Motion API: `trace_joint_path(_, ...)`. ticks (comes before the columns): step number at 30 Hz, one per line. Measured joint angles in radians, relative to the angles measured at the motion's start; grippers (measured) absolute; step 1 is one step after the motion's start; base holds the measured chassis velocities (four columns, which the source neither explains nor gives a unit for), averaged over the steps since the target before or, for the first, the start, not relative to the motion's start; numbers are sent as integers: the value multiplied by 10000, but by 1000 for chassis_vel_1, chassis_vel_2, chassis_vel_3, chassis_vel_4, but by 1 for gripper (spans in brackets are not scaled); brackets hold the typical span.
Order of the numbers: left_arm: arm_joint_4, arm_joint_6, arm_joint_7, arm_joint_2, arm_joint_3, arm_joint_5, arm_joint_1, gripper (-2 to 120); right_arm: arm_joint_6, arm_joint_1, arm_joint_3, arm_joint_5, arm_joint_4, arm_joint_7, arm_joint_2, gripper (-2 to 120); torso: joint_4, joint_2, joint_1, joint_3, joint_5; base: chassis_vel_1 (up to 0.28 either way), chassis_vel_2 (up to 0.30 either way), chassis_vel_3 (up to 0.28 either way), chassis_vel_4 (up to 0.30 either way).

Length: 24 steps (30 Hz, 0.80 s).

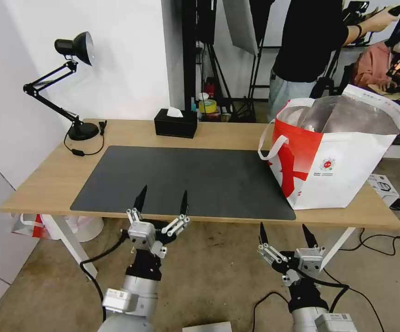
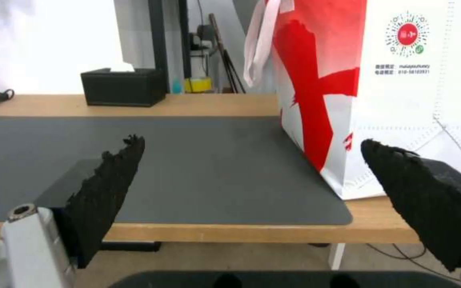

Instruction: Pick up the trash from the table and place it into the takeout bag.

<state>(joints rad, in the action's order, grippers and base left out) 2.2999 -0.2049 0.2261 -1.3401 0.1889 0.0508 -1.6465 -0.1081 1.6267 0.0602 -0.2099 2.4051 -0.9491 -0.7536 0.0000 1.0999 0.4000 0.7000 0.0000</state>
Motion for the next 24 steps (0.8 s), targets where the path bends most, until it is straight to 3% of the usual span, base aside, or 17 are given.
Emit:
trace_joint_path(17, -459, -577, 775, -254, 237, 488, -693, 100, 0, 0, 0, 0, 0, 0, 0, 100, 0, 0, 0, 0, 0, 0, 0, 0, 0)
trace_joint_path(24, -810, -931, 1080, -732, 212, 493, -946, 100, 0, 0, 0, 0, 0, 0, 0, 100, 0, 0, 0, 0, 0, 0, 0, 0, 0)
